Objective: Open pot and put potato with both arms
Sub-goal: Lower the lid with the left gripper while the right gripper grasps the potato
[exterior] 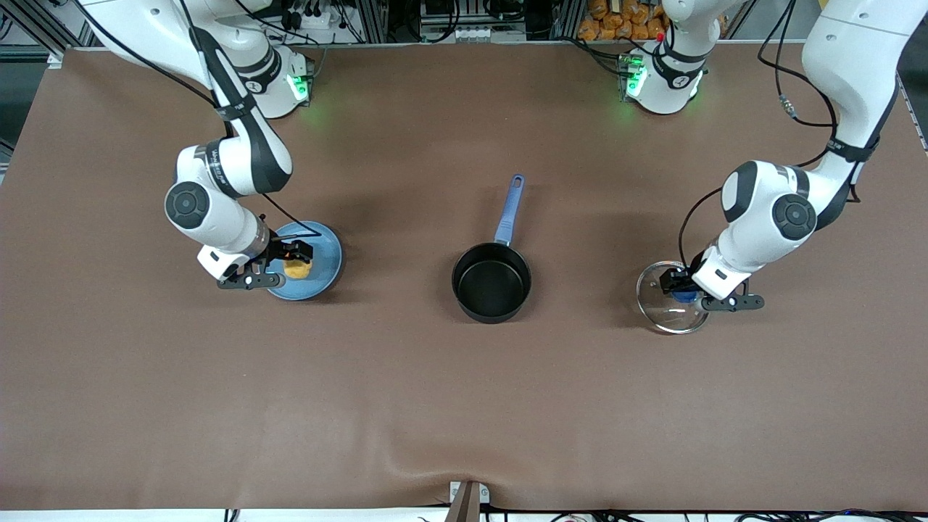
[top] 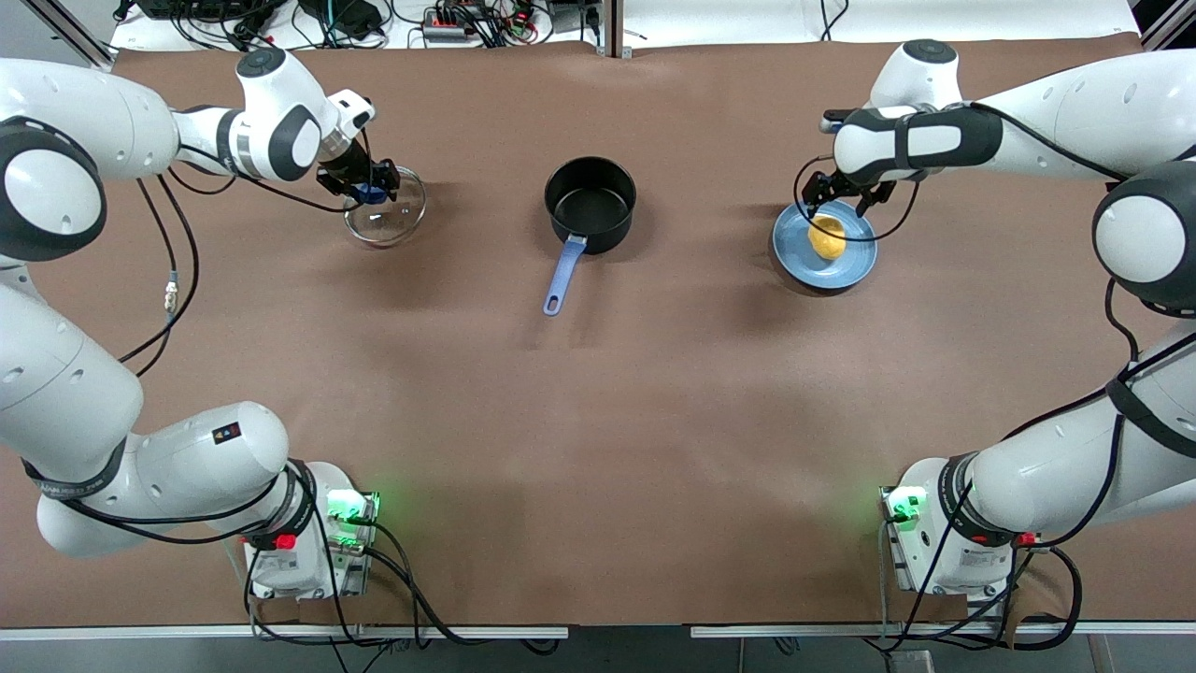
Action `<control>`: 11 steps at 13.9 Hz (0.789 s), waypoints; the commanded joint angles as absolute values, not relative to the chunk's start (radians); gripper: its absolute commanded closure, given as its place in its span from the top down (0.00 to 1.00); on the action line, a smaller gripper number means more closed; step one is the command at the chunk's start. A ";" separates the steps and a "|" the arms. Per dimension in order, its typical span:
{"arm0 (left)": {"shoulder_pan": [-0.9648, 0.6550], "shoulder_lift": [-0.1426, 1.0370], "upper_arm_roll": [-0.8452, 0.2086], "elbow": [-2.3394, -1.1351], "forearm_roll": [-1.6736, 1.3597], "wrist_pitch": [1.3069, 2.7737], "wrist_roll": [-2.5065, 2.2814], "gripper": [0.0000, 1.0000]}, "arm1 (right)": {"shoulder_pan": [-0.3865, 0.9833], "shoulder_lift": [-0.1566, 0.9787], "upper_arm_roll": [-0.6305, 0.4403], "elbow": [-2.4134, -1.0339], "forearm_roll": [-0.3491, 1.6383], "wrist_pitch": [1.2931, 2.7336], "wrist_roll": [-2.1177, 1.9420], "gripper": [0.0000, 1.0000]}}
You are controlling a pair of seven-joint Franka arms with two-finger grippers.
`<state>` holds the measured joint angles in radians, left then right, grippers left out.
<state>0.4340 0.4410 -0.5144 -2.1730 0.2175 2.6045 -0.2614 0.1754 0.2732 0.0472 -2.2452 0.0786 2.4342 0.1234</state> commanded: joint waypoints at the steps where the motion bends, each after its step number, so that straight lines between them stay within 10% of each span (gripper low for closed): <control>1: 0.446 0.436 -0.526 -2.177 0.245 2.625 -0.264 0.51 | 0.176 0.288 0.048 -2.281 0.092 2.505 0.121 1.00; 6: 0.446 0.442 -0.526 -2.174 0.247 2.626 -0.264 1.00 | 0.183 0.310 0.048 -2.283 0.092 2.514 0.121 0.81; 11: 0.448 0.385 -0.528 -2.169 0.249 2.600 -0.284 1.00 | 0.187 0.310 0.048 -2.284 0.092 2.507 0.123 0.10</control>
<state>0.4342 0.4436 -0.5162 -2.1622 0.2194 2.6148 -0.2614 0.1772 0.3145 0.0484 -2.2635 0.0787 2.4766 0.1287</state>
